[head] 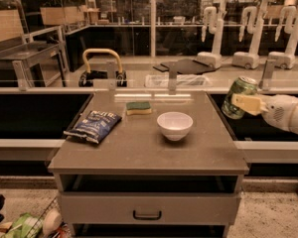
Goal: Pick green can from bottom drawer and place on counter
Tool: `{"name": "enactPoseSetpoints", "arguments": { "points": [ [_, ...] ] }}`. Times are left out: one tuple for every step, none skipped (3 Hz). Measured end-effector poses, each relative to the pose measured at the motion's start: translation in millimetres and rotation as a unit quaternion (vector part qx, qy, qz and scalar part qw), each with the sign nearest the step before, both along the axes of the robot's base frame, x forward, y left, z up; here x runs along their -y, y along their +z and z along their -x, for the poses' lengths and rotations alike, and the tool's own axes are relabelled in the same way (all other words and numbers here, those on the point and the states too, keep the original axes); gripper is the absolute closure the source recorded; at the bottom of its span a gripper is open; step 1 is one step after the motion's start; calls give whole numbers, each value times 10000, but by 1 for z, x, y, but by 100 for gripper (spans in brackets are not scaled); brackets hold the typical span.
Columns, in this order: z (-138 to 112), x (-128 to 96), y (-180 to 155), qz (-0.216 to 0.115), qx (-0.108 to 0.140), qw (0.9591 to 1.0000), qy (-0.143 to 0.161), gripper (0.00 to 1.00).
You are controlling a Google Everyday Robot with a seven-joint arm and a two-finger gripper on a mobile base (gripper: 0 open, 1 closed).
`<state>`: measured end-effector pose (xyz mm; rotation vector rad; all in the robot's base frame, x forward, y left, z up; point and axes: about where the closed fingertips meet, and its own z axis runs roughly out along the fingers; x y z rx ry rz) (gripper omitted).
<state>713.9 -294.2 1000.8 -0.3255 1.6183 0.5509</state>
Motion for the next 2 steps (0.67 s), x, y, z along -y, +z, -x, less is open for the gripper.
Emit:
{"name": "enactPoseSetpoints", "arguments": {
  "points": [
    [-57,-4,0,164,-43,9992,-349,100],
    [-62,-6,0,181,-37,9992,-347,100]
  ]
}}
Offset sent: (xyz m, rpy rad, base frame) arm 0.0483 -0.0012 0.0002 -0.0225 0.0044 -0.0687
